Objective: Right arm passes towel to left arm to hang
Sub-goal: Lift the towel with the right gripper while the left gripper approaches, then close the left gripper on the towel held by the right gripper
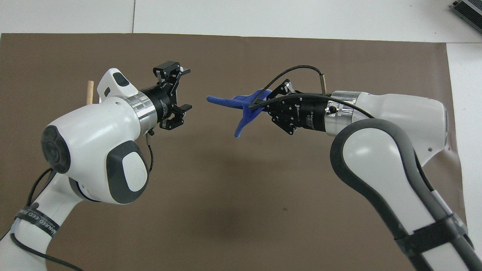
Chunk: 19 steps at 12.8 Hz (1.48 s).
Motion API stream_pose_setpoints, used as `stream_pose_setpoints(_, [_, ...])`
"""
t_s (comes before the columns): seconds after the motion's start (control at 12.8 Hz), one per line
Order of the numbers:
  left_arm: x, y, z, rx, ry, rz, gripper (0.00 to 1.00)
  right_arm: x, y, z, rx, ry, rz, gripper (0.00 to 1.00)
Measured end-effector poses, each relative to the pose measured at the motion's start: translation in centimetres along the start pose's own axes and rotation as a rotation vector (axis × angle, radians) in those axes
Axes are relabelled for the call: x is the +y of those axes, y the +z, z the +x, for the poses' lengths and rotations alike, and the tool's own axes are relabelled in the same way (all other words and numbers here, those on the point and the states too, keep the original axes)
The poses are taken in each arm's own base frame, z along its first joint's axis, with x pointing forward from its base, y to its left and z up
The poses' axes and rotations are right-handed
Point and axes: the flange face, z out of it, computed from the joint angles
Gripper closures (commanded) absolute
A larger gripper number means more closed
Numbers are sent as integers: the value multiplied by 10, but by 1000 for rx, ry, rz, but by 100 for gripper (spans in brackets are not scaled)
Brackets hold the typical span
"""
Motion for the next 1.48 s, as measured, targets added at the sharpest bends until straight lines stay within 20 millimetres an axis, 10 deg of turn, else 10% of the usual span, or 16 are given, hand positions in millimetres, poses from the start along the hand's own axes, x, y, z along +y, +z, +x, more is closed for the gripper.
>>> stream_pose_setpoints(0.86, [-1, 8, -35, -60, -16, -2, 0, 3, 23, -22, -17, 10, 8, 100])
stream_pose_setpoints(1.48, [-15, 14, -22, -91, -11, 185, 0, 3, 20, -18, -15, -32, 22, 100])
